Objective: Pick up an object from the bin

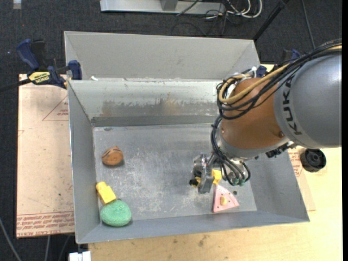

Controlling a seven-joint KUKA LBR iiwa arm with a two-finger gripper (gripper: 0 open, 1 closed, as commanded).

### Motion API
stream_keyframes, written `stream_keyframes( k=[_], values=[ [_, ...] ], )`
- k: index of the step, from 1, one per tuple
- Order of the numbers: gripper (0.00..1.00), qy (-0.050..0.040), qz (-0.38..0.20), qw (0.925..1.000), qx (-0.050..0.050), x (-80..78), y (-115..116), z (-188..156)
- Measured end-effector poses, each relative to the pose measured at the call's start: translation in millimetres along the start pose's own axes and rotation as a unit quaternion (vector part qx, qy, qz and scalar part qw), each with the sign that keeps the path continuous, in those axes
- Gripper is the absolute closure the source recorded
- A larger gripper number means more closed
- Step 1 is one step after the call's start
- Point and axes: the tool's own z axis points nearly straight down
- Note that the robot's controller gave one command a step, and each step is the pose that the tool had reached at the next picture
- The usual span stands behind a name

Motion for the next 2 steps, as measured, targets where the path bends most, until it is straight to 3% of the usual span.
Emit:
stream_keyframes(
  k=[1, 2],
  values=[
    [1.00, -0.0012, -0.004, 1.0000, 0.000, -9.4, -3.8, -10.5],
    [1.00, -0.0004, -0.062, 0.9981, 0.001, -11.7, 4.4, -60.5]
  ],
)
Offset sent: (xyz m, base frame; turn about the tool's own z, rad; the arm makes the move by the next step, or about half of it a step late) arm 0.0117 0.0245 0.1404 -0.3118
